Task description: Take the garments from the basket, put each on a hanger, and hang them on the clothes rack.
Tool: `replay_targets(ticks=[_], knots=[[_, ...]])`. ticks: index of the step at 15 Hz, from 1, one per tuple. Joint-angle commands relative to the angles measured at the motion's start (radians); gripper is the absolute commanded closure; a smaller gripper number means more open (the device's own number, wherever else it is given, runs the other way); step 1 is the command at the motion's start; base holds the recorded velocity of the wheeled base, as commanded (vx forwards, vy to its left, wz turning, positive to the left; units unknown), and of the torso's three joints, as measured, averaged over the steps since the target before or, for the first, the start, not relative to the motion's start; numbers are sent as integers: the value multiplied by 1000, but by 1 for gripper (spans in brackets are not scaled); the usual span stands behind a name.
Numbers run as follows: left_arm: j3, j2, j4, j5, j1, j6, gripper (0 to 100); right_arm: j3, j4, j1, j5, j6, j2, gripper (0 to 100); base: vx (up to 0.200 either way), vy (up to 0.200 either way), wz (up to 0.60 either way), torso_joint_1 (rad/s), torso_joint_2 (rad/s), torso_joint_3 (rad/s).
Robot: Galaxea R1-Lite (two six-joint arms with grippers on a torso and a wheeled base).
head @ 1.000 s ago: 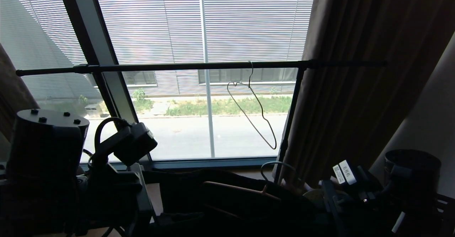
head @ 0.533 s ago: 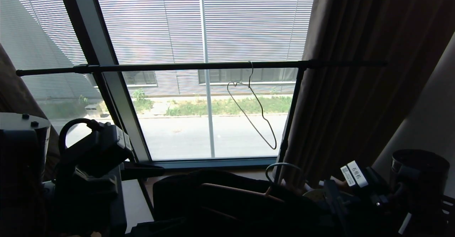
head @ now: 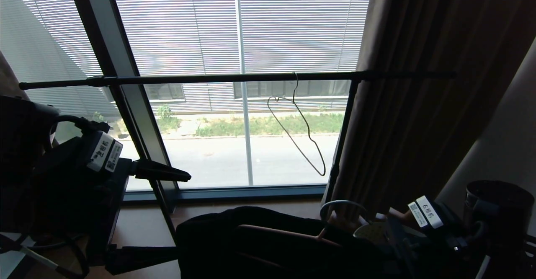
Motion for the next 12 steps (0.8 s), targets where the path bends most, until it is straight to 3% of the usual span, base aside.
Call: replay_targets(ticks=[1,12], knots=[[-25,98,10,-29,11,14,0,3,0,0,0,-1,-1,100,0,0,0,0,0,0],[-29,226,8,-23,-96,6,0,12,0,6,22,-12,-15,100,0,0,0,0,0,0]])
